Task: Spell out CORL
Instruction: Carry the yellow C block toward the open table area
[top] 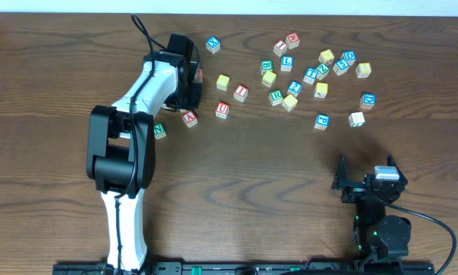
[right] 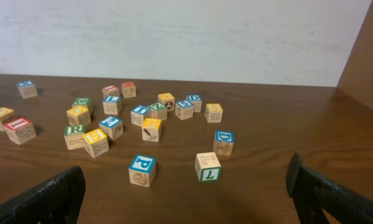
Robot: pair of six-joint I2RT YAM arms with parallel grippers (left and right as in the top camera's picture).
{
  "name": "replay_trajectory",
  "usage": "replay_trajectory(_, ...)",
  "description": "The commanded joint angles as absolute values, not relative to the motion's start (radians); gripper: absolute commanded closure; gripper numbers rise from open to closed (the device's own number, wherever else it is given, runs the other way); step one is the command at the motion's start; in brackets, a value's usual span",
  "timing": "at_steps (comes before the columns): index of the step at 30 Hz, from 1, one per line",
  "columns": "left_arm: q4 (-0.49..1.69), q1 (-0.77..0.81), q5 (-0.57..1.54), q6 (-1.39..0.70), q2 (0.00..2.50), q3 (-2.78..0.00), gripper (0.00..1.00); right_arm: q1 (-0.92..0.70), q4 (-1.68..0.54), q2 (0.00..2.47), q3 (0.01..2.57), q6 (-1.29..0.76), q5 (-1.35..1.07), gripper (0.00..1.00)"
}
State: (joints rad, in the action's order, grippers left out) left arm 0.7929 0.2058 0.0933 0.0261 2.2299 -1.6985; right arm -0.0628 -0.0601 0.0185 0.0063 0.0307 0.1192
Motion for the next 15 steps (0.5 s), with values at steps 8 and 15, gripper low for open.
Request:
replay_trajectory(8, 0.837, 0.209, 0.078, 0.024, 1.914, -1.695, 0.81, -0.06, -0.064, 0.016, 0.006, 0.039, 0.113, 0.01)
replay_trajectory(15, 0.991, 0.21, 0.081, -0.058, 1.692, -1.694, 0.88, -0.06, -0.064, 0.016, 0.006, 0.039, 0.113, 0.01)
